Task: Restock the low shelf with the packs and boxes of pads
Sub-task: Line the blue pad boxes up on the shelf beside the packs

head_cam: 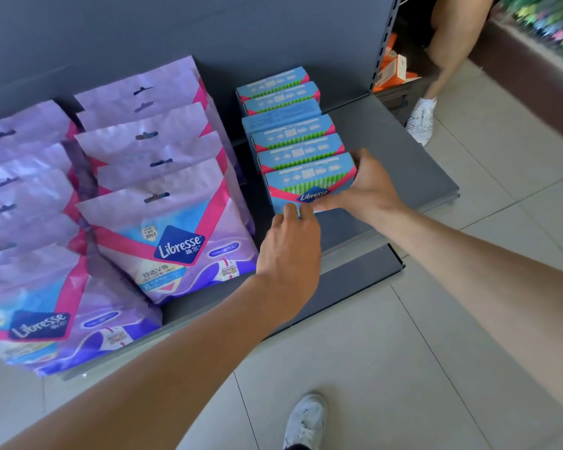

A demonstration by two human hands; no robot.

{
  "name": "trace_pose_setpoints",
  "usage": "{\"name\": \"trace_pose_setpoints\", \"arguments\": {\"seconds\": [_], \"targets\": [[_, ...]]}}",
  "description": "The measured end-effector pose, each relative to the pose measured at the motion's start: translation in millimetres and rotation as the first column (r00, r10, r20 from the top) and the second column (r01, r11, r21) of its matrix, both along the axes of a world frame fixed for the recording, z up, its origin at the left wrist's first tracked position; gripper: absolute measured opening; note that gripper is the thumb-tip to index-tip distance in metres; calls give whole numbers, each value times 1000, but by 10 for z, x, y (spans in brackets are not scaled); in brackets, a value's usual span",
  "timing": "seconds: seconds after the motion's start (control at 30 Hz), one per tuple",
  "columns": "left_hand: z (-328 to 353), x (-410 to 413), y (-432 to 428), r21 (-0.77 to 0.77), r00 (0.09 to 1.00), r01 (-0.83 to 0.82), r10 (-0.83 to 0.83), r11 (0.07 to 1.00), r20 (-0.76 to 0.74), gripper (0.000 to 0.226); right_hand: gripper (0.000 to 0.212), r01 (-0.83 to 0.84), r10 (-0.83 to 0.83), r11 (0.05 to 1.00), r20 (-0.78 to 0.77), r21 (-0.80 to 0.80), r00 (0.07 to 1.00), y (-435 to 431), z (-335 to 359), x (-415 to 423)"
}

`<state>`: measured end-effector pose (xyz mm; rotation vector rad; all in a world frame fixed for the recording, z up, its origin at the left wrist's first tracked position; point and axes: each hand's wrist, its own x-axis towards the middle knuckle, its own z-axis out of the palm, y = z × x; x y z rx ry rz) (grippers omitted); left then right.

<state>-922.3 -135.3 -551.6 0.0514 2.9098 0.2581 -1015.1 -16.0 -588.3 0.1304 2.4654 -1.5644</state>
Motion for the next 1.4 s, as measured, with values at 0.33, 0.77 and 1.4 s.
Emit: {"name": "trace_pose_setpoints", "arguments": {"seconds": [0.33,0.77,1.4], "targets": [[7,202,135,19,998,26,-26,999,49,38,86,99,-98,991,-7,91,995,345,-11,415],[-695,1484,1513,124,885,361,-382,924,265,37,24,380,-461,882,343,280,818,1861,-892,3749],[-3807,3624,1856,181,573,-250,-6,951,820,29,17,836,-619,513,759,195,203,1654,-3712,6033]]}}
